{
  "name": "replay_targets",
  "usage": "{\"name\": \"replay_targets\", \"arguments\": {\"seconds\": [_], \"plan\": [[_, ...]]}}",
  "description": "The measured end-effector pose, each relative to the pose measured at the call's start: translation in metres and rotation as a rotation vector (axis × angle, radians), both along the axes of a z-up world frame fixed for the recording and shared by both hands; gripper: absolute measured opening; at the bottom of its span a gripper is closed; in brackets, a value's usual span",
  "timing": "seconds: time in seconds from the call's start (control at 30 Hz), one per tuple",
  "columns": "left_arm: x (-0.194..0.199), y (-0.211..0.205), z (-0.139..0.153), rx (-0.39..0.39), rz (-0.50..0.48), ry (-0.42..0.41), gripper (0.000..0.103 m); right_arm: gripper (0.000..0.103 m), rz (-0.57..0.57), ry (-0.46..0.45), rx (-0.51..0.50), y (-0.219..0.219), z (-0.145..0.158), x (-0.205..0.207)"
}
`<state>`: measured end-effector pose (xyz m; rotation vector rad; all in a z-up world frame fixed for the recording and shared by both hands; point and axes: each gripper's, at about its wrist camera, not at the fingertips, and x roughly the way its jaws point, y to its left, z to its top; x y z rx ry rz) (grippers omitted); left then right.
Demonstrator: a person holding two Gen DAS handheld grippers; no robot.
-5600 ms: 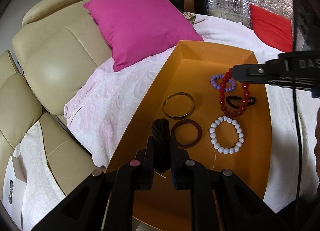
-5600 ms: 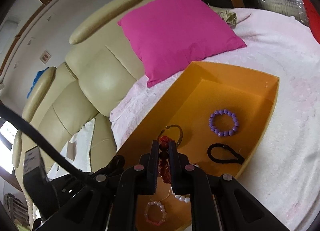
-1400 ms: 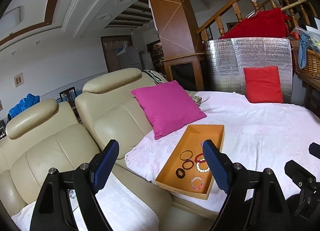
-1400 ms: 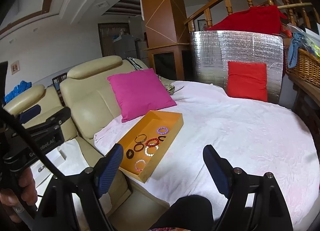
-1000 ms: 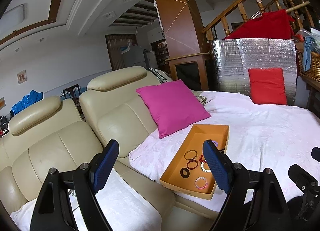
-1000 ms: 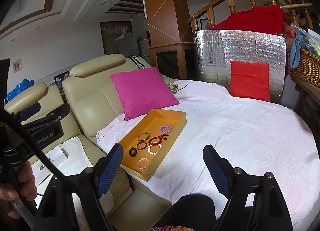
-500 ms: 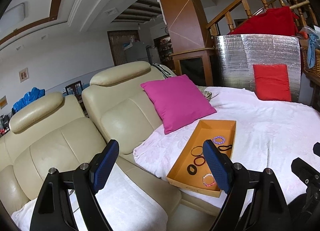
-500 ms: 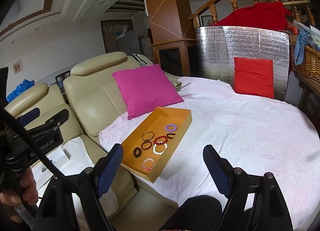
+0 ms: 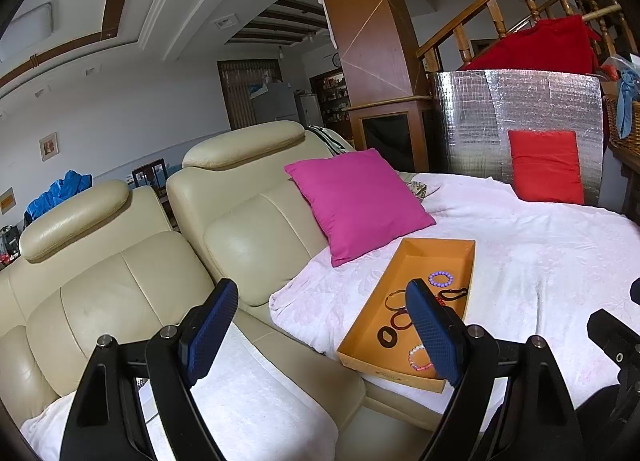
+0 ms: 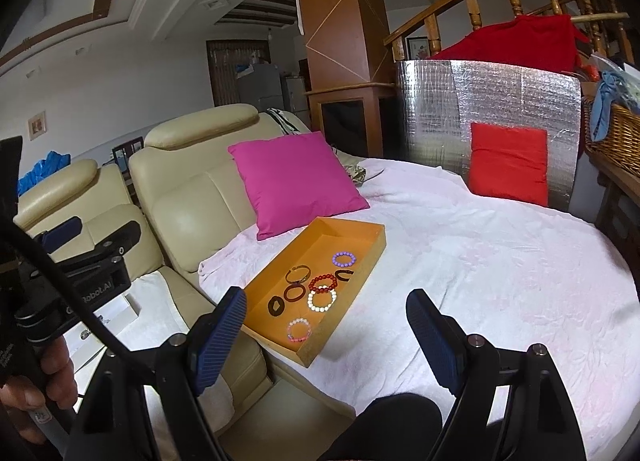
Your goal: Organize jewelry
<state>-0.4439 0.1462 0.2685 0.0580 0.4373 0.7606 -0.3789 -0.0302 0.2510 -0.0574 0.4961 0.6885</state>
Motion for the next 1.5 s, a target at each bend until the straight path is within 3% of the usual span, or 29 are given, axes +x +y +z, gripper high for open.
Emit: {"name": "replay_targets", "arguments": {"seconds": [0.8, 1.5], "plan": [[0.01, 0.006, -0.009, -0.012, 0.005, 0.044, 0.086, 0.085, -0.001, 0.006, 0.0, 0.006, -0.001, 0.013], [0.05, 0.022, -0.012, -0.039, 0.033, 0.094, 0.086, 0.085, 0.016, 0.048, -0.026, 0.022, -0.007, 0.053]]}}
